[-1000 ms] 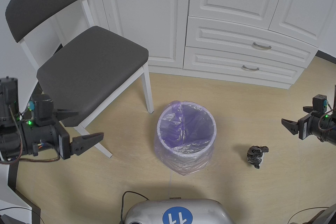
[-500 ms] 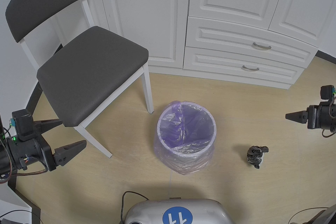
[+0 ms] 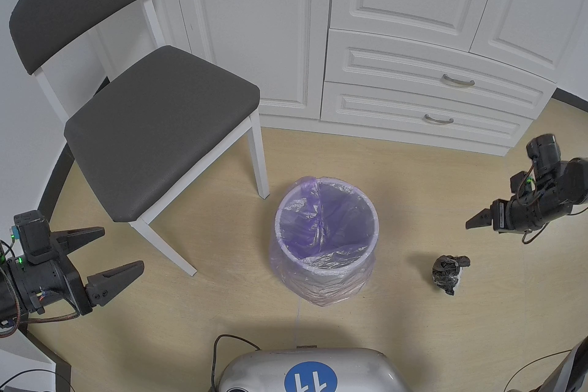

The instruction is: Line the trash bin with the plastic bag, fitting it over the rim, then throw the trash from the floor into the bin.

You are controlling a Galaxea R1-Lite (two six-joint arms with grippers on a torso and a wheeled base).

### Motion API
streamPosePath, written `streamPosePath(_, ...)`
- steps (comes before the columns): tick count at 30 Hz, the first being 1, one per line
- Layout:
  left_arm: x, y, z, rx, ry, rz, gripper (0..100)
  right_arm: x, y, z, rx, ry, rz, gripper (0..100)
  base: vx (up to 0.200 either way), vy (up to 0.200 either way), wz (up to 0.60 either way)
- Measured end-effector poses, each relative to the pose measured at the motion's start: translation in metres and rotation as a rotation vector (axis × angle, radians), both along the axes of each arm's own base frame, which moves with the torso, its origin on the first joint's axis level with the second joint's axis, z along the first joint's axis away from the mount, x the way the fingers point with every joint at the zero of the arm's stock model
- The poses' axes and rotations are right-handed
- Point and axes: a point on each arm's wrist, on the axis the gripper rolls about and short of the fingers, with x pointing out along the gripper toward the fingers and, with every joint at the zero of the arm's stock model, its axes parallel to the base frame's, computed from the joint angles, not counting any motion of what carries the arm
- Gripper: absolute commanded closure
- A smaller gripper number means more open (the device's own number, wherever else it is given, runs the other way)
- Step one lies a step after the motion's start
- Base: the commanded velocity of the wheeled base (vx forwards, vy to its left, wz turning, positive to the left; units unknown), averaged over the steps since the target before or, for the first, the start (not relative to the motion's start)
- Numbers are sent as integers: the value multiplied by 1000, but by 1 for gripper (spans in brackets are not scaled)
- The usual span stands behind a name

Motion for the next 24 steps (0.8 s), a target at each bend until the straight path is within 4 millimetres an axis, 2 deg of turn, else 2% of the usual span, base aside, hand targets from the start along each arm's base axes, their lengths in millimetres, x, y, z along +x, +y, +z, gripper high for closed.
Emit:
streamPosePath(7, -2, 2, -5, -4, 17, 8, 0, 41, -27, -80, -49, 72, 3, 0, 0, 0, 0)
streamPosePath(12, -2, 2, -9, -1, 31, 6, 0, 56, -44, -125, -66, 73, -10, 0, 0, 0, 0)
streamPosePath(19, -3, 2, -10, 1, 36, 6, 0, 72, -51, -159, -25, 3, -95, 0, 0, 0, 0)
streamPosePath(24, -3, 2, -11, 21, 23, -2, 0, 85, -45, -177, 21, -9, -140, 0, 0, 0, 0)
